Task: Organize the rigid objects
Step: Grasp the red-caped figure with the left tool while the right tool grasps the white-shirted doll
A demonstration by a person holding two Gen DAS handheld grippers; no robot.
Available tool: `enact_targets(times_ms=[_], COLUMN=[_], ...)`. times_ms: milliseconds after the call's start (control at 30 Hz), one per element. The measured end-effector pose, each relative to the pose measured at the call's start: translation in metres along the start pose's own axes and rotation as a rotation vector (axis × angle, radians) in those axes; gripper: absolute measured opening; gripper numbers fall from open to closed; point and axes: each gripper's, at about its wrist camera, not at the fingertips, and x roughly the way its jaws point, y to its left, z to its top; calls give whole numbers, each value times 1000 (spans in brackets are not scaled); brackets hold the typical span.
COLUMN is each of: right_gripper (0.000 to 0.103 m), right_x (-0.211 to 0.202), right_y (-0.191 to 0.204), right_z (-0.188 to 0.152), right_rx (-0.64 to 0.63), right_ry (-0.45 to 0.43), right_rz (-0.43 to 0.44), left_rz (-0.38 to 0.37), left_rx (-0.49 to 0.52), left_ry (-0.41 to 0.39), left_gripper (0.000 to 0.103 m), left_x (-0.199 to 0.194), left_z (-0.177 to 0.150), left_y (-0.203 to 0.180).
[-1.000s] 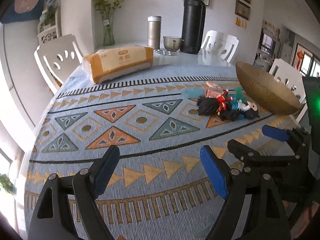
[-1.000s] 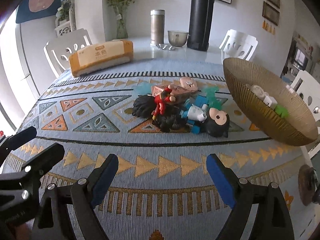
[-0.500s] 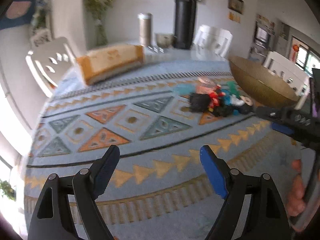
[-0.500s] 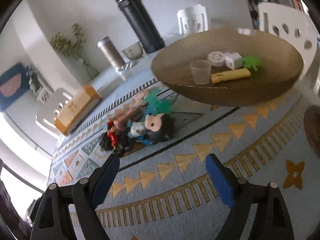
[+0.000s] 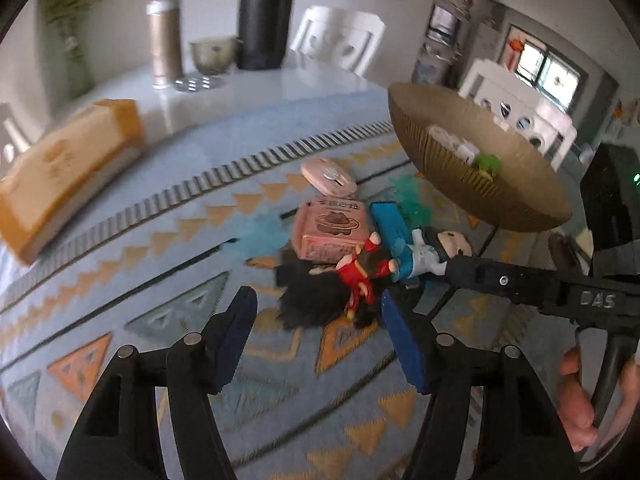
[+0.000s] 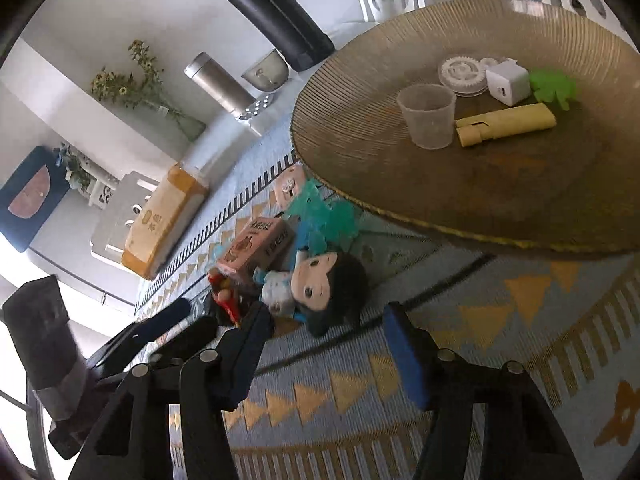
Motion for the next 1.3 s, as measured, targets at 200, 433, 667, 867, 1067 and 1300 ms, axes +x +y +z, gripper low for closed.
enact_targets(times_ms=[200, 433, 667, 867, 1067, 1300], right_gripper=[54, 53, 53, 52, 52, 52], right_x=[7, -4, -36, -51, -52, -45], right_y=[1, 6, 19, 43, 63, 55], right_z=[5, -3, -37, -61, -90, -107], right_rx=[-22, -50, -105, -230, -359, -378], right_ry=[-46, -78, -44, -65, -55, 2], right_rz=[16, 4, 67, -47, -76, -65], left_rz=[-60, -23, 72, 146, 212, 218], left_rx=[-5, -15, -74, -180, -206, -172], left_ry=[8, -34, -34, -78, -191, -177], left_gripper=[48, 47, 47, 47, 47, 47], left_x=[17, -14, -62, -84, -95, -92], left_z=[4, -16, -61, -104, -117, -117], left_y=[-8, -12, -10, 2, 4, -1])
